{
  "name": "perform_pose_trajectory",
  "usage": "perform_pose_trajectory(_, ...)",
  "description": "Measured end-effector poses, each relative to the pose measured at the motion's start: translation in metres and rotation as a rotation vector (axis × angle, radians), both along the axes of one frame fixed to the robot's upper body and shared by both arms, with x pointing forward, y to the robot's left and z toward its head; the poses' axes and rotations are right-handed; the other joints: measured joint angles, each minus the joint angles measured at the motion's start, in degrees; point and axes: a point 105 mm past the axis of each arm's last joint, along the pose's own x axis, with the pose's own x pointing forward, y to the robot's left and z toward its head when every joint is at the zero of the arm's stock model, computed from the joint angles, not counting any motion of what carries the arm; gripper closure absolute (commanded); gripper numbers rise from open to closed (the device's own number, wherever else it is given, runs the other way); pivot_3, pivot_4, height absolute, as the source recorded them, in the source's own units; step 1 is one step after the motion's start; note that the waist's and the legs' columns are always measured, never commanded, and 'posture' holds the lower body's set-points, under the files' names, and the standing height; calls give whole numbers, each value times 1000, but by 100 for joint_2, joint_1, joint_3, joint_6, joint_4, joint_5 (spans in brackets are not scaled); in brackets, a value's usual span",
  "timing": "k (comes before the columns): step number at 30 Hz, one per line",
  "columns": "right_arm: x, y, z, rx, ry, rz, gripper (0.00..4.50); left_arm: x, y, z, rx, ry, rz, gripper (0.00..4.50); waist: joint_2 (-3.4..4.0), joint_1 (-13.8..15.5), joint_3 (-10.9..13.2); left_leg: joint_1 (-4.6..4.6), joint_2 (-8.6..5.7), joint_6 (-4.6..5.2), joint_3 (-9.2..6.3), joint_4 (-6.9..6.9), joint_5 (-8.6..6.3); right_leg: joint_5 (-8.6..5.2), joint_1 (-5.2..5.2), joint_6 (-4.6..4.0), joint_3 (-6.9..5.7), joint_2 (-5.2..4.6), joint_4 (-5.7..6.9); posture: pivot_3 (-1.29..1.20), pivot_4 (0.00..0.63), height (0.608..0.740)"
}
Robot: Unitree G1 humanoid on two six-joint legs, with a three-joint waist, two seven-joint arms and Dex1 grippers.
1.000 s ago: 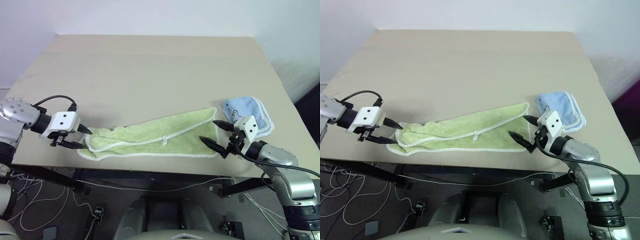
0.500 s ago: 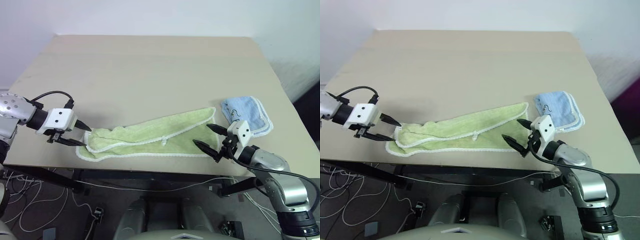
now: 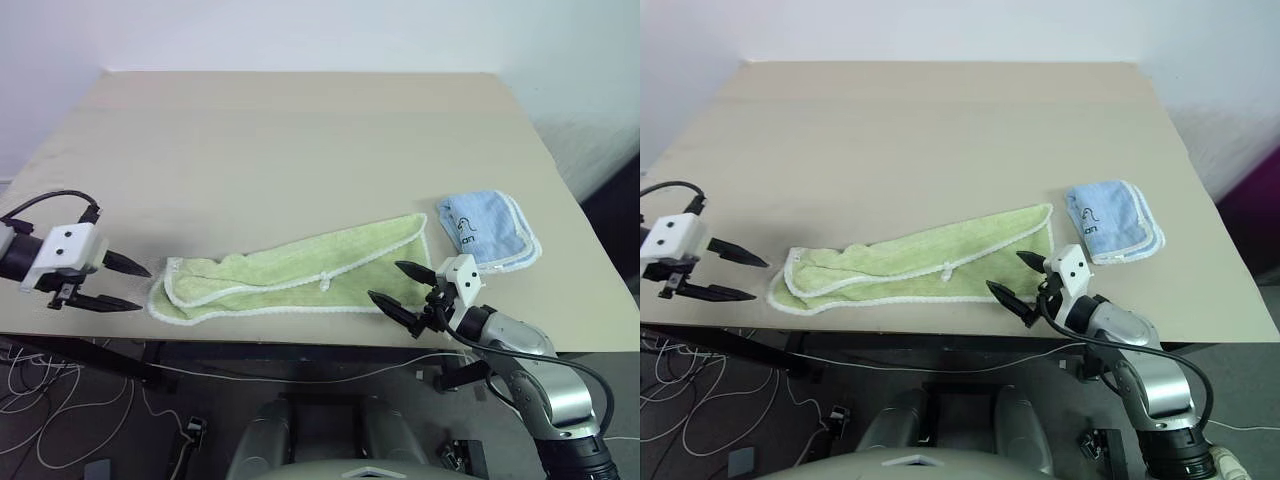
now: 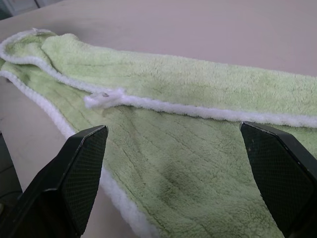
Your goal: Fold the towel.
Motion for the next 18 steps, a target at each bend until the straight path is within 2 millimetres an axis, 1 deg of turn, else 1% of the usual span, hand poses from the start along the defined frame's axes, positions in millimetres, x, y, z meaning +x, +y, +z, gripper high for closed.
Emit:
perform_pose_trajectory(2, 0, 1, 0, 3, 3, 0, 0, -2, -2, -2, 6, 6, -14, 1843, 0, -5, 0, 0, 0, 0, 0, 0, 0, 0, 0, 0, 0, 1, 0, 0, 150, 740)
perform_pose_trajectory(6, 0, 2, 1, 3, 4, -1, 0, -3, -4, -17, 64, -7, -81, 1843, 3, -6, 0, 2, 1, 0, 1, -1, 0, 0, 1, 0, -1, 3, 1, 0, 150, 740)
perform_pose_trajectory(8, 0, 2, 2, 7, 4, 0, 0, 1, -9, -29, 64, -17, -113, 1843, 3, -1, 1, 2, 0, 0, 1, -1, 0, 0, 1, 0, -2, 3, 0, 0, 150, 740)
perform_pose_trajectory(11, -1, 3, 5, 9, -3, 2, 0, 12, -21, -38, 35, -68, -145, 1843, -1, 17, 1, 1, -2, 0, 1, 4, 0, 0, 3, 0, -3, 1, -1, 0, 150, 740)
perform_pose_trajectory(15, -2, 3, 7, 12, -11, -2, 0, 26, -29, -36, 15, -138, -144, 1843, -1, 5, 1, 2, -2, 0, 0, 3, 0, 0, 2, 0, -2, 1, 1, 0, 150, 740)
perform_pose_trajectory(18, -1, 3, 8, 11, -13, -7, 0, 33, -32, -38, 12, -165, -145, 1843, -1, -19, 1, 2, -1, 0, 0, 2, 0, 0, 0, 0, -2, 2, 2, 0, 150, 740)
